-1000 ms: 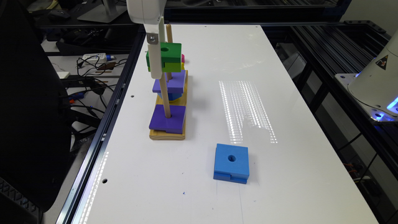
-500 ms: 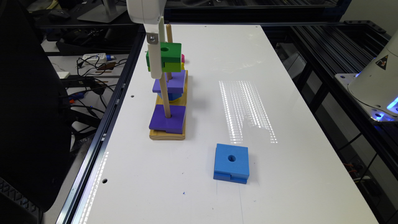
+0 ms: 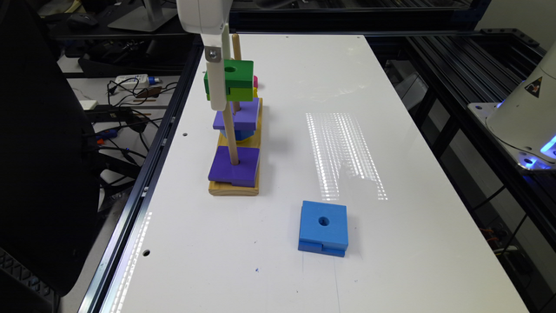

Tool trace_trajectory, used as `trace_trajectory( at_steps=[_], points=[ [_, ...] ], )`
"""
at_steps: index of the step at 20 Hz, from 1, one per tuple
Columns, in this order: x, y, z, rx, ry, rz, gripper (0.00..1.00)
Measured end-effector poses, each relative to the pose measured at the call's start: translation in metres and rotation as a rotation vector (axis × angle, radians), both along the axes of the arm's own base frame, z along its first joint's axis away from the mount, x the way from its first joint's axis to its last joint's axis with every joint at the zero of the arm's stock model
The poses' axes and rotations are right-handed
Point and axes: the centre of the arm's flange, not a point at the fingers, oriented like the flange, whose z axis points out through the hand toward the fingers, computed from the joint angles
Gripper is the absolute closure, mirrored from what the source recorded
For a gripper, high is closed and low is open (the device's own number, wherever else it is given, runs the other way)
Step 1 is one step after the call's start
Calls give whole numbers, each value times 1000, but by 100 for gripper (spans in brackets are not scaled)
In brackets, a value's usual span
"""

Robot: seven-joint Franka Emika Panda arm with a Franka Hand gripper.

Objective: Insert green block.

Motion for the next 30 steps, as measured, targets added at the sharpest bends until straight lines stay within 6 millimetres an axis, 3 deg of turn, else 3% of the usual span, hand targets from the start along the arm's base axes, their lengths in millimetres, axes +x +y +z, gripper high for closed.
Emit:
trace_trajectory(
  at_steps=[30],
  points=[
    [5,1,0,4,-6,0,100]
  ],
)
